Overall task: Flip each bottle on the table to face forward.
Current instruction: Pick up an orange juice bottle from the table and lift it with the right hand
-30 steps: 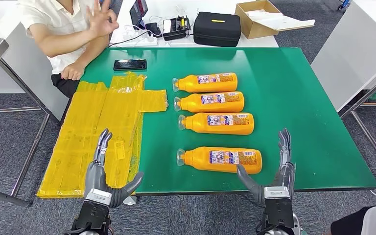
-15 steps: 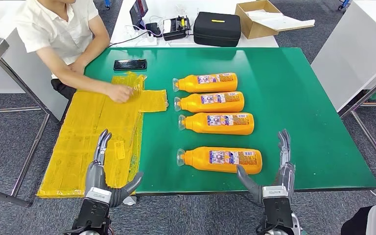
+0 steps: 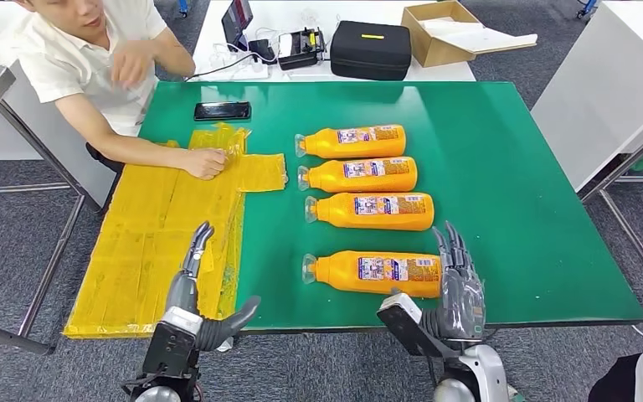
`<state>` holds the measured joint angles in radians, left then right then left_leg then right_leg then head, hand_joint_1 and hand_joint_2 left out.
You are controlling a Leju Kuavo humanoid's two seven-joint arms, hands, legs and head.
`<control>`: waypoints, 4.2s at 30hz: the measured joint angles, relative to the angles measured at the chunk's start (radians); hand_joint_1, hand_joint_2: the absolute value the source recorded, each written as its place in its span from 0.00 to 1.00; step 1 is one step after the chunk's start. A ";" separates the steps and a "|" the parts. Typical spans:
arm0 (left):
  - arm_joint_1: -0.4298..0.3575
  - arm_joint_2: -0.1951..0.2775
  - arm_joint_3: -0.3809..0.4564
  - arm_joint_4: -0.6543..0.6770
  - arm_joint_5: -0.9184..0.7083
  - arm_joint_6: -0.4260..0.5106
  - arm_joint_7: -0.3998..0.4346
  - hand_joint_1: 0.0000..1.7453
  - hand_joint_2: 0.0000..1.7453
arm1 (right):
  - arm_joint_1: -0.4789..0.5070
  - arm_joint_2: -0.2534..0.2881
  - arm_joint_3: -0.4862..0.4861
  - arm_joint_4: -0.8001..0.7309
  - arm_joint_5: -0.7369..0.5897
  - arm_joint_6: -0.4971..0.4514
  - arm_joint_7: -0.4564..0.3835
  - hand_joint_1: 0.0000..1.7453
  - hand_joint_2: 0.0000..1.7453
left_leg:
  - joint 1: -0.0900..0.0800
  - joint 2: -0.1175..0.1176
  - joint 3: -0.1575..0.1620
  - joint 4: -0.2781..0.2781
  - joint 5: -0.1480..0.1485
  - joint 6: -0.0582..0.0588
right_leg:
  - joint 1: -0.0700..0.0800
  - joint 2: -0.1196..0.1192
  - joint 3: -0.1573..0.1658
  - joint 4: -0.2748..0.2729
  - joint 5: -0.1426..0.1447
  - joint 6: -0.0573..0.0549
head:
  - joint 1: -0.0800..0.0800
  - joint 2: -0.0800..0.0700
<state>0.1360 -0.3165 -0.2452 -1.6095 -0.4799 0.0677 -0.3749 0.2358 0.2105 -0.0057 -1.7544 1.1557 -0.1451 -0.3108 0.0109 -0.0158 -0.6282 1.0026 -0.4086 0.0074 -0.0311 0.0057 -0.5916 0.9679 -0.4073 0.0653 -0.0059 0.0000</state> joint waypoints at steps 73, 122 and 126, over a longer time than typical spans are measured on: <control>-0.033 0.012 -0.040 0.060 -0.004 -0.049 0.066 0.00 1.00 | -0.185 -0.479 0.271 0.271 0.164 0.297 0.340 0.00 1.00 | 0.000 0.000 -0.001 0.000 0.000 0.001 | 0.000 0.000 0.000 0.000 0.000 0.000 | 0.000 0.000; -0.031 0.012 -0.041 0.050 -0.013 -0.045 0.064 0.00 1.00 | -0.236 -0.473 0.229 0.381 0.109 0.338 0.327 1.00 1.00 | 0.000 0.000 0.002 0.001 0.000 0.001 | 0.000 0.000 0.001 0.000 0.000 0.000 | 0.000 0.000; -0.031 0.012 -0.041 0.050 -0.011 -0.051 0.059 0.00 1.00 | -0.224 -0.486 0.213 0.380 0.001 0.367 0.298 1.00 1.00 | 0.000 0.000 0.003 0.001 -0.001 0.001 | 0.000 0.000 0.001 -0.001 0.000 0.001 | 0.000 0.000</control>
<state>0.1051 -0.3043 -0.2867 -1.5598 -0.4907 0.0168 -0.3159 0.0123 -0.2756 0.2072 -1.3743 1.1571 0.2221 -0.0123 0.0105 -0.0159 -0.6249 1.0037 -0.4093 0.0086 -0.0314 0.0056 -0.5903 0.9673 -0.4076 0.0658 -0.0063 0.0000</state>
